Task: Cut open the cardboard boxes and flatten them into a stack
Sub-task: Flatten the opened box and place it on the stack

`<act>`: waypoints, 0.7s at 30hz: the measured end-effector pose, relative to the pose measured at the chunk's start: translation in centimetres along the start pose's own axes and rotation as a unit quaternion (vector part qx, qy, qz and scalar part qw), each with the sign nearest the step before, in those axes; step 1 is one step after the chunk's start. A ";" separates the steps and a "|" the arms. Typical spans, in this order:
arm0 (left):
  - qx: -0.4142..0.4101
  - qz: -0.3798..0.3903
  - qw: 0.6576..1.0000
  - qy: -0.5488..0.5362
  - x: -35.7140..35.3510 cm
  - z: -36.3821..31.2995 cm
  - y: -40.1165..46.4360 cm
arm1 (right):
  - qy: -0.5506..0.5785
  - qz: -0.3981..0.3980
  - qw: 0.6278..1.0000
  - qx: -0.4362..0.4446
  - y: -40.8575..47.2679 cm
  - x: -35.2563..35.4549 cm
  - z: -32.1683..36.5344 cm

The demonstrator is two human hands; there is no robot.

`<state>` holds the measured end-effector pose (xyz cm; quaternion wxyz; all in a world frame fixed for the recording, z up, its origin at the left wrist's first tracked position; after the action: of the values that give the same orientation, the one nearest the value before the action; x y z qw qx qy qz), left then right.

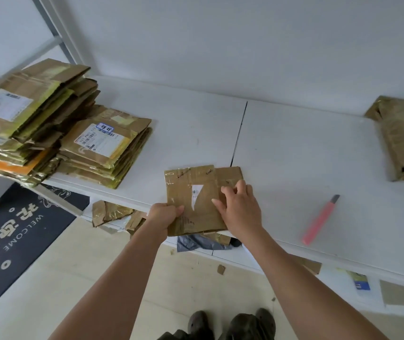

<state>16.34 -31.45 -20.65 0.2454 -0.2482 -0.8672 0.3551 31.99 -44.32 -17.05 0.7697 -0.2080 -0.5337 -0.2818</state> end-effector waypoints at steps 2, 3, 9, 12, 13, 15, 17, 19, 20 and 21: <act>-0.014 -0.016 1.000 0.016 0.0 -0.1 -0.2 | 0.004 -0.010 1.000 0.020 0.9 -1.3 0.6; -0.021 -0.018 0.999 0.018 -0.1 -0.2 -0.2 | 0.004 -0.001 1.000 0.024 1.1 -2.2 0.8; -0.016 0.011 0.999 -0.033 0.1 0.0 -0.2 | -0.042 -0.003 0.998 0.038 0.7 -4.1 1.1; -0.029 0.003 0.999 -0.019 0.3 -0.2 -0.7 | -0.076 0.000 0.996 0.036 1.0 -4.4 1.0; -0.045 0.003 0.999 -0.002 0.2 -0.5 -1.0 | -0.081 -0.001 0.996 0.036 1.1 -4.5 0.9; -0.104 0.002 0.993 0.061 -0.2 -2.0 -1.7 | -0.084 0.003 0.996 0.040 1.2 -4.7 0.9; -0.166 -0.005 0.975 0.149 -1.1 -3.9 -2.9 | -0.071 0.014 0.997 0.038 1.2 -4.7 0.9; -0.184 -0.011 0.964 0.191 -1.7 -4.8 -3.7 | -0.066 0.032 0.997 0.040 1.1 -4.6 0.9; -0.171 -0.012 0.969 0.180 -1.4 -4.7 -3.7 | -0.067 0.042 0.996 0.048 1.1 -4.4 0.9; -0.149 -0.006 0.978 0.146 -0.8 -4.3 -3.6 | -0.060 0.048 0.995 0.058 1.1 -4.2 0.9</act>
<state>18.59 -32.06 -15.54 0.3319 -0.3258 -0.8668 0.1798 30.89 -42.04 -20.71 0.7597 -0.2052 -0.5836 -0.2006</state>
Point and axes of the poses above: each hand's wrist, its own y-axis towards the middle knuckle, its own x-axis out of the back of the hand, z = x × y, the point moved 7 cm from there along y, towards the middle knuckle, and after that the axes turned 2 degrees about y, right-handed, at the moved point
